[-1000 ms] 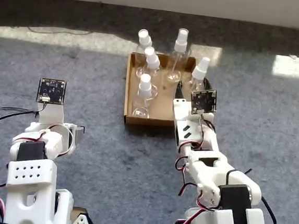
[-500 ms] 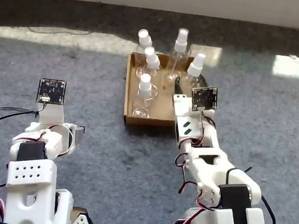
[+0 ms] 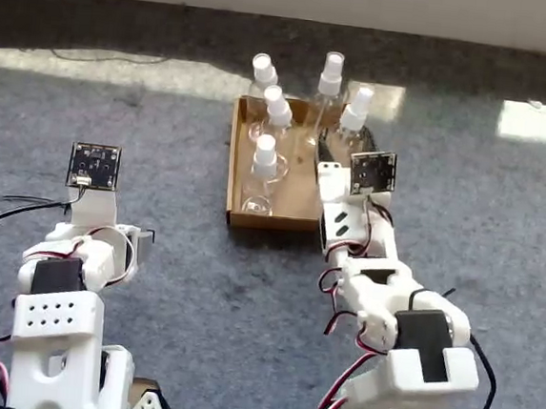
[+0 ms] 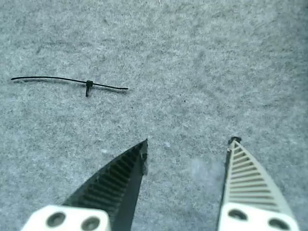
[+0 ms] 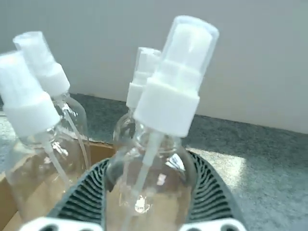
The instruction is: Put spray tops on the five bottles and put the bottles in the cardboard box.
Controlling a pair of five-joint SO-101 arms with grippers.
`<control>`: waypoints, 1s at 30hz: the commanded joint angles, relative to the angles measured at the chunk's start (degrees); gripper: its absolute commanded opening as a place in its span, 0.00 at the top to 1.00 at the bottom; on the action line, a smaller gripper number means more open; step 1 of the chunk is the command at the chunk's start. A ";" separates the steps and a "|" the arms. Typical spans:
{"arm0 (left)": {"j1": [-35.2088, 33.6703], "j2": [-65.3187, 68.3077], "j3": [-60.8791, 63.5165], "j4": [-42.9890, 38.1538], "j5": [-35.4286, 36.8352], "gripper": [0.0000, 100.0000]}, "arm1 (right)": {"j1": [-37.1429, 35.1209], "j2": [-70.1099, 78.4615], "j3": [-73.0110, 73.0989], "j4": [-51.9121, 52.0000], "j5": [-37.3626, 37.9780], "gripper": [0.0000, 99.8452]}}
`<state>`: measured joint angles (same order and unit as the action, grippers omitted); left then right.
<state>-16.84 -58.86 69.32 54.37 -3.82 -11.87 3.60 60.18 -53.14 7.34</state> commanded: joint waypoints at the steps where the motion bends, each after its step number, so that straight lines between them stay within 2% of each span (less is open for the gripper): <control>1: -0.31 -0.84 -0.48 -0.88 0.18 0.75 | 0.57 2.15 -3.56 -1.45 -0.09 1.00; 14: -0.31 -0.84 -0.48 -0.88 0.18 0.75 | 0.40 4.09 -4.70 -3.30 -0.18 0.99; 22: -0.31 -0.84 -0.48 -0.88 0.18 0.75 | -1.10 4.09 -4.62 -3.21 -0.44 0.87; 30: -0.31 -0.84 -0.48 -0.88 0.18 0.75 | -1.19 4.18 -4.62 -3.12 -0.44 0.83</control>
<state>-16.84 -58.86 69.32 54.37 -3.82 -12.66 8.00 58.24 -55.25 7.34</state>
